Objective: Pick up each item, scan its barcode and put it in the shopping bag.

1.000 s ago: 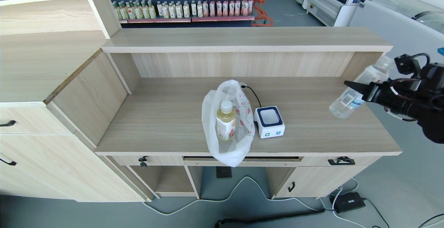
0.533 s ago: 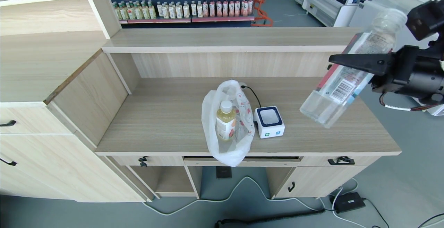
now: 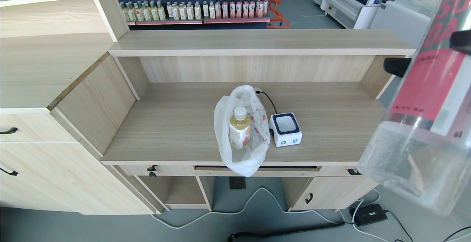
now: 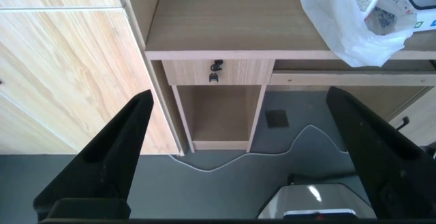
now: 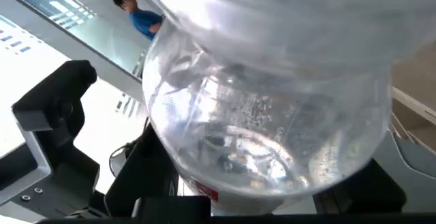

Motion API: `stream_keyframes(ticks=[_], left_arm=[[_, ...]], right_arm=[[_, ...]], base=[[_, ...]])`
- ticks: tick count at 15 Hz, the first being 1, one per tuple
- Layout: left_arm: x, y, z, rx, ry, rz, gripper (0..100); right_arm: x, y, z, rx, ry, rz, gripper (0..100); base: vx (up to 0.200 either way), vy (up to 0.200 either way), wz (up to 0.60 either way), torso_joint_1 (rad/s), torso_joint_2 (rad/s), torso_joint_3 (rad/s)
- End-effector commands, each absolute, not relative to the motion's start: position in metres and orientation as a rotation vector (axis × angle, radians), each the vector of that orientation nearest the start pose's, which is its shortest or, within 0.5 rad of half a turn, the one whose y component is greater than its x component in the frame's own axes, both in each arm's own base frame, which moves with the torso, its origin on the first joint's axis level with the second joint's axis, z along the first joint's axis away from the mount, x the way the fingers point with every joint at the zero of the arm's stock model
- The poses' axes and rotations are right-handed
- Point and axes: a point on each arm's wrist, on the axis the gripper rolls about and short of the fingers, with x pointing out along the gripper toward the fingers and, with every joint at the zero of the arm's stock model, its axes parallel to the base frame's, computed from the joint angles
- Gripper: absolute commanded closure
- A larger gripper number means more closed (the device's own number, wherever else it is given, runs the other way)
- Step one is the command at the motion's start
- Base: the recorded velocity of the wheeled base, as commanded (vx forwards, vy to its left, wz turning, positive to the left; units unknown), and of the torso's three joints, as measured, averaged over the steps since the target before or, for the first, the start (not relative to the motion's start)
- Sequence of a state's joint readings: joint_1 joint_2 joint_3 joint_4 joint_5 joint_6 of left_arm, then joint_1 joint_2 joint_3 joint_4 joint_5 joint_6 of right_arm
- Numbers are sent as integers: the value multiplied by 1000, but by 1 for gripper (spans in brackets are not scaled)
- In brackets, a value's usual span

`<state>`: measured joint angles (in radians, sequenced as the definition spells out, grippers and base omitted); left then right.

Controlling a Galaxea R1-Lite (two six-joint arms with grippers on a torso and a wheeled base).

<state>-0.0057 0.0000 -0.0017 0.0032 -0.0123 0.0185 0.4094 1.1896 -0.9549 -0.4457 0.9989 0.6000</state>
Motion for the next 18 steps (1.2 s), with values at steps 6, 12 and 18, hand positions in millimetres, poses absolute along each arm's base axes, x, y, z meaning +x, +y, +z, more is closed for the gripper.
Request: stream_keyframes(ticks=[6, 12, 18], left_arm=[[-23, 0, 76, 18, 1, -20, 0], [-23, 0, 76, 18, 1, -18, 0], [-23, 0, 76, 18, 1, -18, 0]], right_arm=[[127, 89, 332, 407, 196, 1506, 100], [120, 87, 316, 399, 222, 1504, 100], [121, 87, 315, 400, 234, 1501, 100]], base=[[0, 0, 0, 0, 0, 0], [0, 0, 0, 0, 0, 0], [0, 0, 0, 0, 0, 0]])
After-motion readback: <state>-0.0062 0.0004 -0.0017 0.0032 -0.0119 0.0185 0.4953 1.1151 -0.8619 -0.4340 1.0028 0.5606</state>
